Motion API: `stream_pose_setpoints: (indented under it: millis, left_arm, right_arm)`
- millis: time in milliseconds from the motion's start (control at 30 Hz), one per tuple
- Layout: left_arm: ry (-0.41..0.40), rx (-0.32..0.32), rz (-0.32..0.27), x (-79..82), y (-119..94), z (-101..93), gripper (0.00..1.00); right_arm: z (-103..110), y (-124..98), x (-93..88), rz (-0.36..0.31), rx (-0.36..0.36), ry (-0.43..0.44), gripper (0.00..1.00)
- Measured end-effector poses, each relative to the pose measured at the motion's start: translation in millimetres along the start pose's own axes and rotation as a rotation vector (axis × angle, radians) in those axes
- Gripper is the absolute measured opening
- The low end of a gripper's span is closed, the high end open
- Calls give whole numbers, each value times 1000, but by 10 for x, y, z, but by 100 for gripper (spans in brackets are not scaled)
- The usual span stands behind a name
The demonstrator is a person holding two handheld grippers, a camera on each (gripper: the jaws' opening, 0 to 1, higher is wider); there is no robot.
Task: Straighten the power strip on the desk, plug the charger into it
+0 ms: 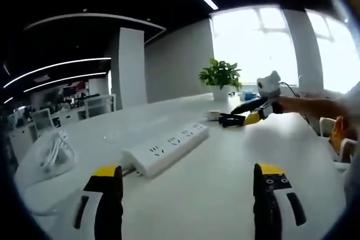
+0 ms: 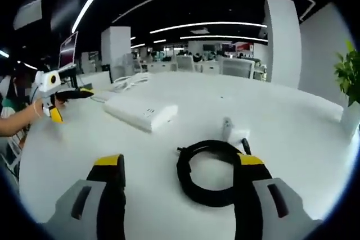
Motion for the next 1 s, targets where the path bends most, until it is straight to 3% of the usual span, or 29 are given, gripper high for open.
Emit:
stream_pose_setpoints:
  millis: [200, 333, 567, 733, 1000]
  left_arm:
    - [-11, 4, -1, -11, 0, 12, 97]
    - [-14, -4, 9, -30, -1, 1, 97]
    - [-12, -5, 10, -29, -5, 13, 97]
    - [-18, -4, 7, -27, -1, 27, 97]
    - [-19, -8, 11, -48, -2, 37, 96]
  right_arm:
    - [-19, 41, -31, 52, 17, -10, 68]
    - [-40, 66, -50, 76, 25, 16, 55]
    - [-33, 111, -99, 176, 42, -60, 52]
    - [-22, 125, -94, 189, 53, -10, 46]
    - [-111, 143, -96, 213, 44, -27, 30]
Point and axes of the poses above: the point that each gripper's makers call its tool centre point, and the gripper's own axes: y roughly forward along the fingers, z roughly to its left, x roughly out of its top, the point moved 6 cm from there along -y, roughly backward along the fingers, and after that the axes turned 14 degrees about -z, right-handed, at the moved point
